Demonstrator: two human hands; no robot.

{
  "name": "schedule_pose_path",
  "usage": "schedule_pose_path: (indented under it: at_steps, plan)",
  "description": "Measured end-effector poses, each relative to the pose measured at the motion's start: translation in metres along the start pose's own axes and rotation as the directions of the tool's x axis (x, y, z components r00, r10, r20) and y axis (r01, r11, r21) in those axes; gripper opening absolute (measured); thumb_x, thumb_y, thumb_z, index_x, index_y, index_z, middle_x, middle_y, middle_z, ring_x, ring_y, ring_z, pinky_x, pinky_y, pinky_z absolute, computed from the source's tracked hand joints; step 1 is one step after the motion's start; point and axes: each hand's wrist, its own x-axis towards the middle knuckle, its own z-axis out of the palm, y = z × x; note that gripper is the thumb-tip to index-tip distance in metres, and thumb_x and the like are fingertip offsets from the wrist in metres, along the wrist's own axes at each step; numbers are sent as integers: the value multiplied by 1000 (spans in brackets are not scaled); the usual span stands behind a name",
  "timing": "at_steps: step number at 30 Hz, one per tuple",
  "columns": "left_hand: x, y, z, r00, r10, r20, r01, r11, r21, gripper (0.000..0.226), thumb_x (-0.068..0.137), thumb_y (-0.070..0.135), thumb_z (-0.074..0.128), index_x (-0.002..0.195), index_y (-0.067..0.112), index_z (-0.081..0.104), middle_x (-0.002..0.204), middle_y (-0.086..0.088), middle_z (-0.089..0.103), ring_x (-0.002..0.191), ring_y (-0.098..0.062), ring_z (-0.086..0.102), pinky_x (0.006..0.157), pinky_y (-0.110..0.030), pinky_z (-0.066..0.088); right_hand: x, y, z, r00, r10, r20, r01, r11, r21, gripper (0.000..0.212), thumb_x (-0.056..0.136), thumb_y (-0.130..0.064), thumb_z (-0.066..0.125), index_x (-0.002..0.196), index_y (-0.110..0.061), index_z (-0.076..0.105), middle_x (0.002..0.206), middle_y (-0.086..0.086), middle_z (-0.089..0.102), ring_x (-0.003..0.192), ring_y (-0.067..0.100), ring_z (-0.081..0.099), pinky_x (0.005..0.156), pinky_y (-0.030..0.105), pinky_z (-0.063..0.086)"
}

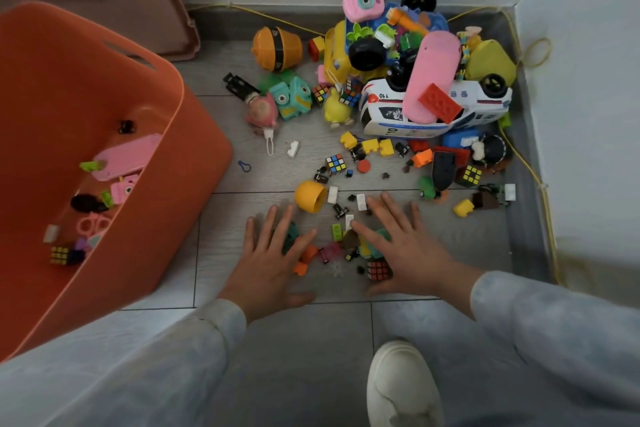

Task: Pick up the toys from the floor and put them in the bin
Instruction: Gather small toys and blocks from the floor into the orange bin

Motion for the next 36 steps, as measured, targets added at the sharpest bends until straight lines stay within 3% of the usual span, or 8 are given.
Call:
schedule_pose_path:
  at_steps: [9,15,18,23,25,28,33,36]
  plan:
    - [-2,-9,19,996,54,-72,-55,998,-18,101,77,78,56,154,22,24,163,-26,5,150,-46,5,111,-70,23,36,4,-15,995,-93,-43,91,994,-55,112,82,-74,52,143,-44,-37,151,7,-48,141,34,-40,115,70,3]
    - [18,-9,23,978,52,-203,-72,993,-96,98,79,71,62,152,20,23,161,-30,9,150,-47,8,112,-68,23,53,6,-15,984,0,-176,7,999,40,106,81,-76,53,156,-39,-12,164,13,-22,149,34,-26,116,68,9]
    - [41,-5,18,966,41,-257,-82,986,-148,103,76,71,66,154,22,19,161,-30,7,149,-49,7,114,-67,20,61,11,-16,971,13,-237,4,998,68,108,78,-79,53,155,-39,-11,165,11,-17,151,35,-18,116,67,13]
    - [80,3,3,971,12,-240,-50,987,-154,105,72,73,66,155,35,14,162,-27,-2,149,-49,2,113,-68,19,70,16,-21,965,47,-257,-34,998,57,108,75,-83,51,158,-36,1,167,7,3,153,34,3,109,59,27]
    - [91,7,-3,974,-2,-227,-31,990,-141,95,74,73,60,153,40,19,162,-25,-5,149,-49,8,110,-67,23,73,15,-20,963,58,-262,-53,998,25,103,75,-80,53,156,-28,19,161,5,24,148,36,18,100,56,37]
    - [100,8,-12,973,8,-231,-33,994,-105,79,80,72,53,150,42,31,163,-24,0,138,-47,33,100,-57,36,75,13,-14,955,37,-294,-46,999,-23,91,79,-74,48,149,-17,39,144,4,46,135,36,36,88,53,45]
    - [92,-2,-20,970,-22,-240,-14,989,-148,44,91,53,51,133,39,54,162,-22,18,109,-38,53,82,-44,45,76,13,-20,938,25,-345,-19,1000,22,77,80,-67,54,140,-20,48,126,4,55,124,33,43,80,48,51]
    - [85,-6,-24,973,-79,-218,18,963,-269,32,88,40,60,119,34,60,163,-19,14,101,-35,57,74,-42,51,75,15,-25,940,-6,-341,8,1000,3,63,79,-68,53,123,-22,55,120,5,55,122,33,44,75,43,53]
